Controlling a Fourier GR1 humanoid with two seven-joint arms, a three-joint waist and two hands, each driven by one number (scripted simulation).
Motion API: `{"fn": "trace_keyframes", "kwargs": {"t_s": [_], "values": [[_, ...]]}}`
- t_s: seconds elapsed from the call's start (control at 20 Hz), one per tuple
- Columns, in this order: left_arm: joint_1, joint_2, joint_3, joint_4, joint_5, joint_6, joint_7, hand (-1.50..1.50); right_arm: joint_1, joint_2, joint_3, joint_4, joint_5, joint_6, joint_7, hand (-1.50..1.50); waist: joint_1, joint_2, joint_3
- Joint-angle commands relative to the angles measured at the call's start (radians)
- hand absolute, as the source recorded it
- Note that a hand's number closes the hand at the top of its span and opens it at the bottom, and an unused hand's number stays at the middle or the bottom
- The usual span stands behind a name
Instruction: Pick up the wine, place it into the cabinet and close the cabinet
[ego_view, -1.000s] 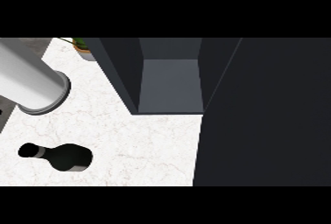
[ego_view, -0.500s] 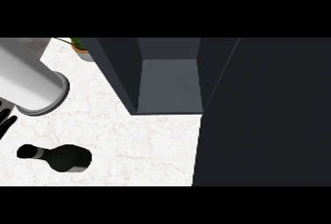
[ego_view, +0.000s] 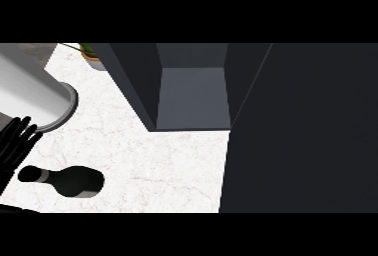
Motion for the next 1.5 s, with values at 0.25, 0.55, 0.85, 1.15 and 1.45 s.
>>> {"fn": "trace_keyframes", "kwargs": {"t_s": [0.25, 0.55, 0.85, 1.15, 1.45], "values": [[-0.068, -0.001, -0.004, 0.283, -0.176, -0.012, -0.227, -1.5, 0.076, -0.043, -0.016, -0.224, -0.037, 0.013, 0.038, -1.5, -0.007, 0.002, 0.0], [-0.137, 0.011, -0.032, 0.401, -0.219, 0.002, -0.251, -1.5, 0.105, -0.053, 0.028, -0.268, -0.016, -0.001, 0.05, -1.5, -0.007, 0.0, 0.001], [-0.095, 0.041, -0.044, 0.562, -0.287, -0.061, -0.432, -1.5, 0.065, -0.068, -0.049, -0.222, -0.076, 0.015, 0.046, -1.5, 0.006, 0.002, 0.001], [-0.098, 0.045, -0.068, 0.688, -0.357, -0.061, -0.576, -1.5, 0.097, -0.05, 0.032, -0.255, 0.0, -0.02, 0.043, -1.5, -0.003, 0.0, 0.0], [-0.133, 0.007, -0.104, 0.75, -0.397, -0.016, -0.62, -1.5, 0.042, -0.06, 0.008, -0.243, -0.038, -0.023, 0.09, -1.5, 0.006, 0.001, 0.001]]}}
